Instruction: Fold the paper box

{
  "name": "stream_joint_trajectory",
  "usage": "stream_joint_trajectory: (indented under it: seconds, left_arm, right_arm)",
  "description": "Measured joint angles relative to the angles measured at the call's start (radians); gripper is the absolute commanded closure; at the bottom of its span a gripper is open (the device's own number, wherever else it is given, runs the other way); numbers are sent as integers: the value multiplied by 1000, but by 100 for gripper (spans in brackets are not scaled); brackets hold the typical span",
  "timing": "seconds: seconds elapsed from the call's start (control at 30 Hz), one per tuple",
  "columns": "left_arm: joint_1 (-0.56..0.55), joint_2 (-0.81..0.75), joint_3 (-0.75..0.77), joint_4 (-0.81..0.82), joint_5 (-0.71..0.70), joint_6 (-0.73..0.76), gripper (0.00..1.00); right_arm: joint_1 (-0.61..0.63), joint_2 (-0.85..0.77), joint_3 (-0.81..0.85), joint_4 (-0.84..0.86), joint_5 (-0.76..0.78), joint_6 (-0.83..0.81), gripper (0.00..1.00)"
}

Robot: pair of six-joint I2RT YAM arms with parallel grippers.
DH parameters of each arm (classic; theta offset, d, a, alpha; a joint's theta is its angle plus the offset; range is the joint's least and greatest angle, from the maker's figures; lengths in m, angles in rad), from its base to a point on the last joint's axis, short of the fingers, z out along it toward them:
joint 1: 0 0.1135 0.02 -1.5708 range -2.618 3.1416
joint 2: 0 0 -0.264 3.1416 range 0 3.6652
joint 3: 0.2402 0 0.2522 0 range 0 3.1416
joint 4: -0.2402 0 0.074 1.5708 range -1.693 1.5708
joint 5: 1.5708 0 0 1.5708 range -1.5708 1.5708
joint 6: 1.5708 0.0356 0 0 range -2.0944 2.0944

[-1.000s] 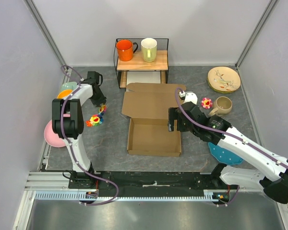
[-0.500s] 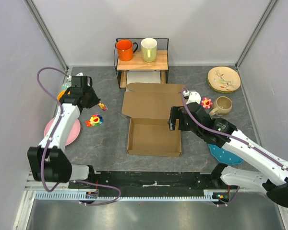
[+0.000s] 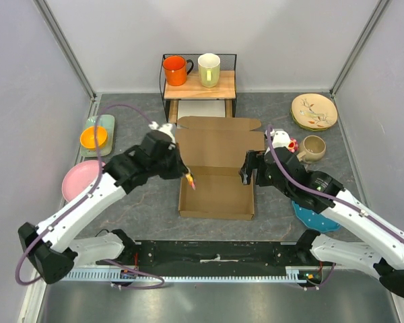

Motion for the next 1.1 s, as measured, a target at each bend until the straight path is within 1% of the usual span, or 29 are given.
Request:
stream_joint_trajectory:
  seconds: [0.1,0.2,0.3,0.43,0.47,0.53,0.57,0.63,0.7,0.73,0.77,0.83,0.9,1.03,1.1]
  left_arm:
    - [-150,66,11,-43,-38,-13,98]
    - [-263,186,48,-89,-99,-13,98]
    - [-333,305,105,-132,-166,-12,98]
    - [-371,463,229,-172,-251,0,98]
    - [-373,493,254,-175,-268,5,89]
    - [-380,571,320,-195,-310,19,77]
    - [-383,615,352,-204,-333,25,63]
    - [-389,675,383,-213,-359,36,50]
    - [-397,718,393,-222,-376,40,46]
    - [-400,732,393,-230,-383,40,41]
    - [-402,739,393,-240,-387,40,40]
    - [-404,739,396,-253,-394,40,37]
    - [-404,732,407,-259,-398,40,32]
    - [-403,666,413,-265,-429,29,25]
    - [-395,587,401,-258,-446,11,24]
  right_arm:
    - [0,-14,0,-17,6,4,12]
    - [0,-34,0,-37,13,13,12]
    - [0,-63,0,-57,16,25,12]
    - [0,-106,-5,-84,20,40,12]
    - [0,-115,-6,-89,22,43,12]
    - [0,-135,-12,-102,25,51,13]
    - [0,-143,-14,-108,26,53,13]
    - [0,-157,-16,-122,32,57,12]
    - [0,-167,-16,-135,37,59,12]
    - [0,-172,-16,-140,42,60,12]
    - [0,-175,-16,-145,44,60,12]
    - [0,-179,-16,-154,52,61,11]
    - [0,-179,-16,-157,61,60,11]
    - [0,-164,-16,-170,105,60,8]
    - [-1,-138,-16,-180,147,60,6]
